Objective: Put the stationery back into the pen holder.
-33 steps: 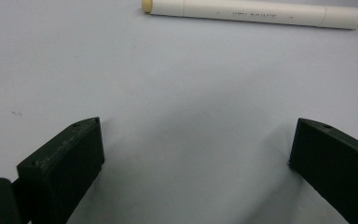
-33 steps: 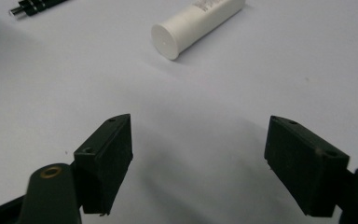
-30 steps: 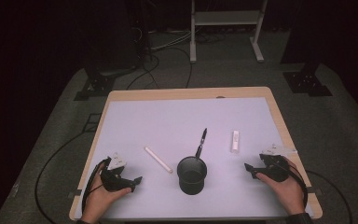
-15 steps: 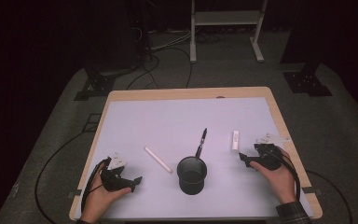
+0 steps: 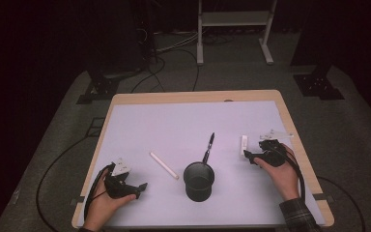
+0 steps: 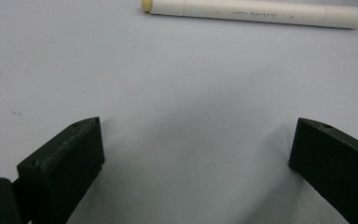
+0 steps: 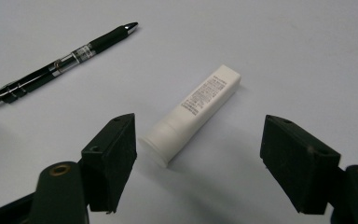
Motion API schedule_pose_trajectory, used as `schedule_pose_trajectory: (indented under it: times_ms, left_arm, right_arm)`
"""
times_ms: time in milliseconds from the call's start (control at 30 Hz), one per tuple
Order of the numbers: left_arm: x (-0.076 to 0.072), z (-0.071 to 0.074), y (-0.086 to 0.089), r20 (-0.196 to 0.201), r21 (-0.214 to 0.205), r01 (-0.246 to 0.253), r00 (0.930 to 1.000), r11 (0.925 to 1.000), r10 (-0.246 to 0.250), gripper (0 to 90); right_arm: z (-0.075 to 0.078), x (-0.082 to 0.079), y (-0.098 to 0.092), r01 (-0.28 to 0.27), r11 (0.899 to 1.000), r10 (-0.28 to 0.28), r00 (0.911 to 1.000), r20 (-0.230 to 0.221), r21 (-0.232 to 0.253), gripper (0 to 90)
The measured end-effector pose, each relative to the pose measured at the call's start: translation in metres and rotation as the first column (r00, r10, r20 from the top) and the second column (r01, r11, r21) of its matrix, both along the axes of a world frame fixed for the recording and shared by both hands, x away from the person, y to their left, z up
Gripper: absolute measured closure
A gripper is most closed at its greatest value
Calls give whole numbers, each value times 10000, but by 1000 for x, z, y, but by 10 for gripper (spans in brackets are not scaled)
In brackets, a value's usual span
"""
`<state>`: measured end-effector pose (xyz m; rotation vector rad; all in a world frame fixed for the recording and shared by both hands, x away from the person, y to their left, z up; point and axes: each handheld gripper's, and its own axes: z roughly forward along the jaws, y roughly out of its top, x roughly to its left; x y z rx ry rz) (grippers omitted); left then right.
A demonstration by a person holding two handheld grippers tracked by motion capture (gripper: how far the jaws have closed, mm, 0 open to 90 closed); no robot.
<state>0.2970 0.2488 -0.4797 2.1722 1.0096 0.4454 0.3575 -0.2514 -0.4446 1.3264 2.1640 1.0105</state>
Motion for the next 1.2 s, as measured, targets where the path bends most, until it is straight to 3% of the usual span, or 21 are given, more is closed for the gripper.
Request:
schedule_pose_trajectory:
  times_ms: [900, 1200]
  left_arm:
    - [0, 0, 0, -8, -12, 4, 10000, 10000, -4, 20]
    - [0, 0, 0, -13, -12, 5, 10000, 10000, -5, 20]
  right_arm:
    - [7, 39, 14, 313, 9995, -313, 9994, 145, -15, 279]
    - [1, 50, 16, 468, 9989, -468, 9989, 4, 2, 307]
